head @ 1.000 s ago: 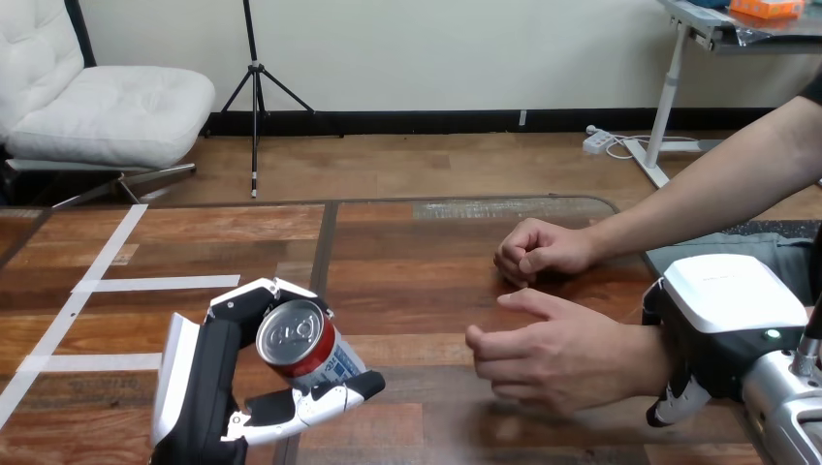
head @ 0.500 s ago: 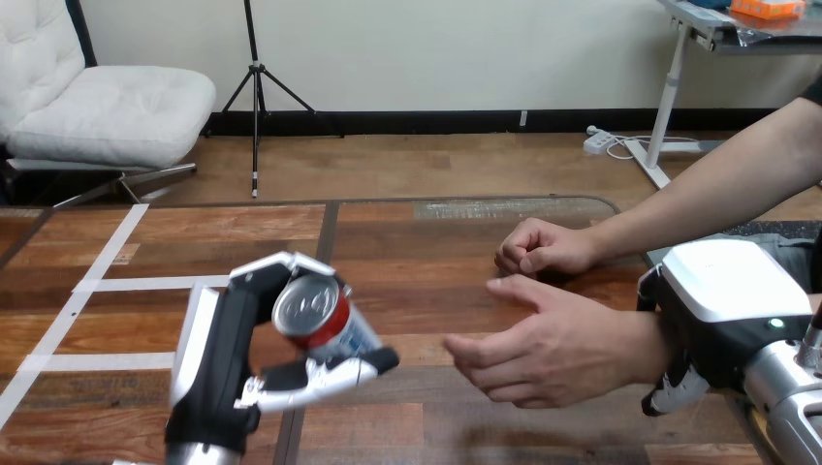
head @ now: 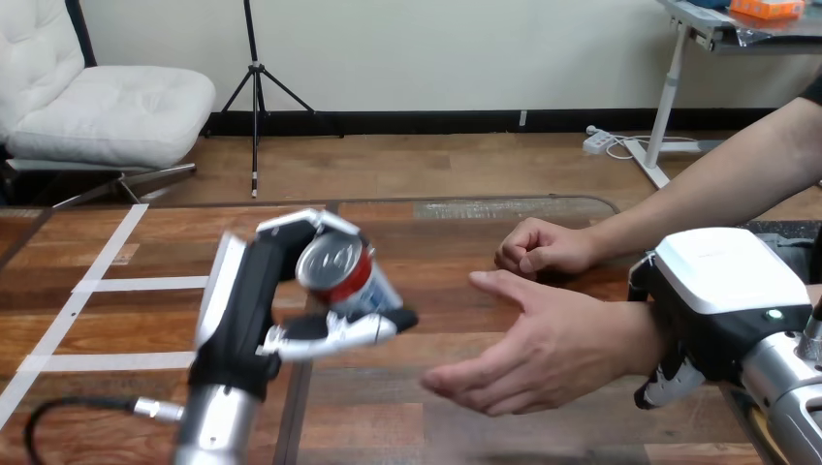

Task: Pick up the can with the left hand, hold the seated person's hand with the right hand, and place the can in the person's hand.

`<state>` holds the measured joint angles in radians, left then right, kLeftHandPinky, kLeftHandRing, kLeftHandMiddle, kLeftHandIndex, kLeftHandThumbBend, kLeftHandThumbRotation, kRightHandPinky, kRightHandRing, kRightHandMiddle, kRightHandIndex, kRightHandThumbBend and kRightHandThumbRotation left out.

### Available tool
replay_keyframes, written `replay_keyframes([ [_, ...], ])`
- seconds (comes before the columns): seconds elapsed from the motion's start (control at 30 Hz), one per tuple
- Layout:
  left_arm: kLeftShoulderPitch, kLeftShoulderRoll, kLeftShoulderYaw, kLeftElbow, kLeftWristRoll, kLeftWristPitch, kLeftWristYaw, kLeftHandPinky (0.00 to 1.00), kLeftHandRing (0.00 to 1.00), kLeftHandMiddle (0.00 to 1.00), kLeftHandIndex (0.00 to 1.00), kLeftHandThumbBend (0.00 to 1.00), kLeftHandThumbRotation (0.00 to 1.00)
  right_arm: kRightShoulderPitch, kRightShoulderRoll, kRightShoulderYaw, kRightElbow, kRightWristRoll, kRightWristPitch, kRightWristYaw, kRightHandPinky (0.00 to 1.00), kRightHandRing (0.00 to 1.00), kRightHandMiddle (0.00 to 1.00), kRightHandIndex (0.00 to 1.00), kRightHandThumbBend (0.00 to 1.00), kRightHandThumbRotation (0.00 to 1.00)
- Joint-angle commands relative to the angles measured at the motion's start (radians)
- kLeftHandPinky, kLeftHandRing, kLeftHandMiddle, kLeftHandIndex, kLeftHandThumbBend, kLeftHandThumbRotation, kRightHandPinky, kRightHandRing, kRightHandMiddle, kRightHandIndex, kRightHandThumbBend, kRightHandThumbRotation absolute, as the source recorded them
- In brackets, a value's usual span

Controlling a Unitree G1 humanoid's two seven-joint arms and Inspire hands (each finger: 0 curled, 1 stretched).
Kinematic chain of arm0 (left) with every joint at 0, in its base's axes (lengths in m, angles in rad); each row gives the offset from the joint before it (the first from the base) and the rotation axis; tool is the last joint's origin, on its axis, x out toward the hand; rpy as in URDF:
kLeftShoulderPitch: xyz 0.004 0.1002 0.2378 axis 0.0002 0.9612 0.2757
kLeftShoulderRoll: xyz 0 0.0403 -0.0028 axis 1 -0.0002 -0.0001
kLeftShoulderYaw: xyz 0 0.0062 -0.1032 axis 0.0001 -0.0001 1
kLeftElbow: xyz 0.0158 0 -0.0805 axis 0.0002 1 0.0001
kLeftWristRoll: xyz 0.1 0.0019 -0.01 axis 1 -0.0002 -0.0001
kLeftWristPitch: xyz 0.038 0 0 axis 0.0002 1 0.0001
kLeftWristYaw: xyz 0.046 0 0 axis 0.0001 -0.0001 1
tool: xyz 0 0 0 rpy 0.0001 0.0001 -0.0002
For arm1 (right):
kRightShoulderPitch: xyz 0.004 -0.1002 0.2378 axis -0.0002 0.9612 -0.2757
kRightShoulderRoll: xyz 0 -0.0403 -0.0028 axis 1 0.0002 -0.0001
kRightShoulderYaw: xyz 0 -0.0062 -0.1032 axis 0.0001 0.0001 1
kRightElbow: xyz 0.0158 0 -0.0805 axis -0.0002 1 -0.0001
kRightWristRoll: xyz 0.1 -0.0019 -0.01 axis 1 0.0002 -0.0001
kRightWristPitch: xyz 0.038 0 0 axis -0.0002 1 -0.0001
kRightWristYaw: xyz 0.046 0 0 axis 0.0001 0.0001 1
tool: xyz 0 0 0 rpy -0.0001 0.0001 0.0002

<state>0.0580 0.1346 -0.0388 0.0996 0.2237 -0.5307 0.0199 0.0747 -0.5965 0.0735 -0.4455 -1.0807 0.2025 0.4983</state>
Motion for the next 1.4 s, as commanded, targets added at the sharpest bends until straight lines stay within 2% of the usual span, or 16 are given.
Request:
replay_keyframes([
  [0.0,-0.213,-0.045,-0.030,0.027,-0.042,0.036,-0.022,0.34,0.39,0.43,0.41,0.80,0.00,-0.110,-0.003,-0.043,-0.114,-0.004,0.009,0.011,0.18,0.25,0.36,0.51,0.92,0.00],
  [0.2,-0.282,-0.077,-0.047,0.042,-0.041,0.079,-0.035,0.34,0.39,0.43,0.41,0.80,0.00,-0.113,-0.004,-0.043,-0.132,-0.003,0.007,0.028,0.20,0.27,0.37,0.52,0.92,0.00],
  [0.4,-0.339,-0.106,-0.069,0.057,-0.044,0.097,-0.051,0.34,0.39,0.43,0.42,0.79,0.00,-0.114,-0.007,-0.041,-0.145,-0.008,0.007,0.047,0.20,0.26,0.37,0.52,0.92,0.00],
  [0.7,-0.384,-0.151,-0.107,0.059,-0.048,0.108,-0.080,0.35,0.40,0.44,0.43,0.79,0.00,-0.110,-0.003,-0.044,-0.154,-0.002,-0.001,0.045,0.22,0.29,0.38,0.52,0.94,0.00],
  [1.07,-0.391,-0.185,-0.154,0.037,-0.022,0.123,-0.094,0.35,0.40,0.44,0.43,0.79,0.00,-0.109,0.001,-0.040,-0.161,-0.006,0.003,0.058,0.26,0.31,0.40,0.52,0.94,0.00],
  [1.37,-0.367,-0.207,-0.198,0.010,-0.025,0.146,-0.112,0.33,0.38,0.43,0.43,0.81,0.00,-0.108,0.004,-0.037,-0.155,0.004,-0.009,0.043,0.26,0.31,0.40,0.52,0.94,0.00],
])
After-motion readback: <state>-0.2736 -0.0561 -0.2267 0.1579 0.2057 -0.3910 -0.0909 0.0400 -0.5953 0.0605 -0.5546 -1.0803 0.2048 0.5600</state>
